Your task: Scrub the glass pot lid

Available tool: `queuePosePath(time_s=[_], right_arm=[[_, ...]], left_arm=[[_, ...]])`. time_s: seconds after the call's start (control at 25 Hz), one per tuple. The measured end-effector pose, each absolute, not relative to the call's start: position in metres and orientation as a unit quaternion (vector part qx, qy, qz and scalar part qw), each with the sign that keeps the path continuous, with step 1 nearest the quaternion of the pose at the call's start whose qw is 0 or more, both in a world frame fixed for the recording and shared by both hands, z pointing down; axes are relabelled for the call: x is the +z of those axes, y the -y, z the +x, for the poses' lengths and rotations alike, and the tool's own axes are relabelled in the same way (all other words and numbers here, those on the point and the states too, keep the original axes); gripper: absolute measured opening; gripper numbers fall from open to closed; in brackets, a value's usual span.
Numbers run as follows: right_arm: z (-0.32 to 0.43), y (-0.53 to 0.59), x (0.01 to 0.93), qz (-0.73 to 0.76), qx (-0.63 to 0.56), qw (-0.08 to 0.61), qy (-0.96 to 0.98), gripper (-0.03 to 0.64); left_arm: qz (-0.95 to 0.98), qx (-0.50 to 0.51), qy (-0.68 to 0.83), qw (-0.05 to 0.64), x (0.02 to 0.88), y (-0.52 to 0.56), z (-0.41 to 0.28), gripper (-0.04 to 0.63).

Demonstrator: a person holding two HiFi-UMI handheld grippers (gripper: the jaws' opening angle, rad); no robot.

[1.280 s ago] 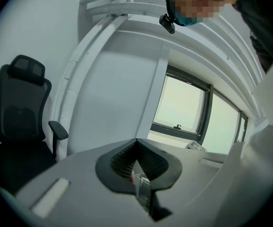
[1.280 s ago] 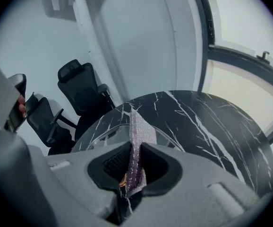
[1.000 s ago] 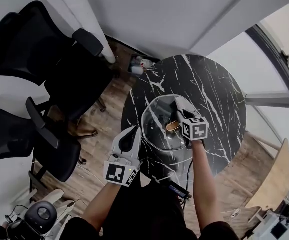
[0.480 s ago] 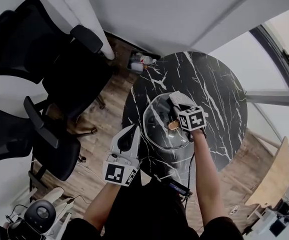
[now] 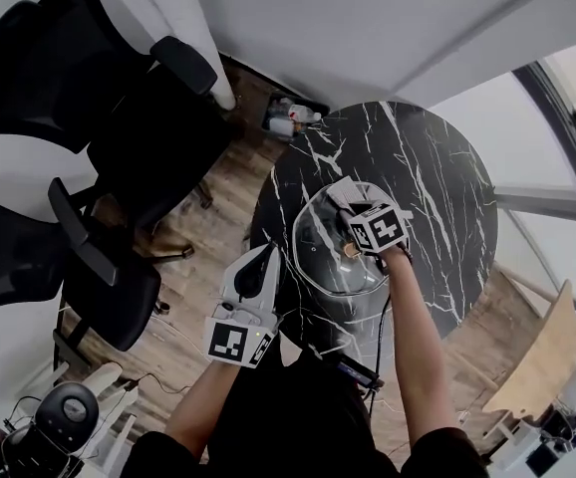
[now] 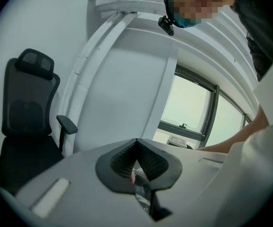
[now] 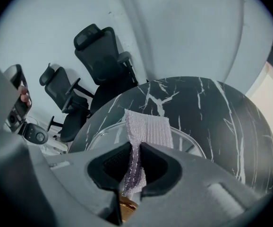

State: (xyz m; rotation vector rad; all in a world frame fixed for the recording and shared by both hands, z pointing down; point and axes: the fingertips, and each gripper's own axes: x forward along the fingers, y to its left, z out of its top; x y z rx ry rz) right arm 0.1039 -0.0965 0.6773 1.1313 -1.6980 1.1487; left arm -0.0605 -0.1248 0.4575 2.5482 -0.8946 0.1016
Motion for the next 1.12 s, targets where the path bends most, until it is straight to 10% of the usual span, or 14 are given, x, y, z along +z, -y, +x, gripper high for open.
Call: queuePosePath(time_s=[1.12], right_arm=[[0.002, 0.062, 0.687, 0.24, 0.3, 0.553, 0.739, 0.058]], left_arm=[[0.914, 0.036, 0.34, 0.219, 0.461, 0.124, -0.08, 0.002]])
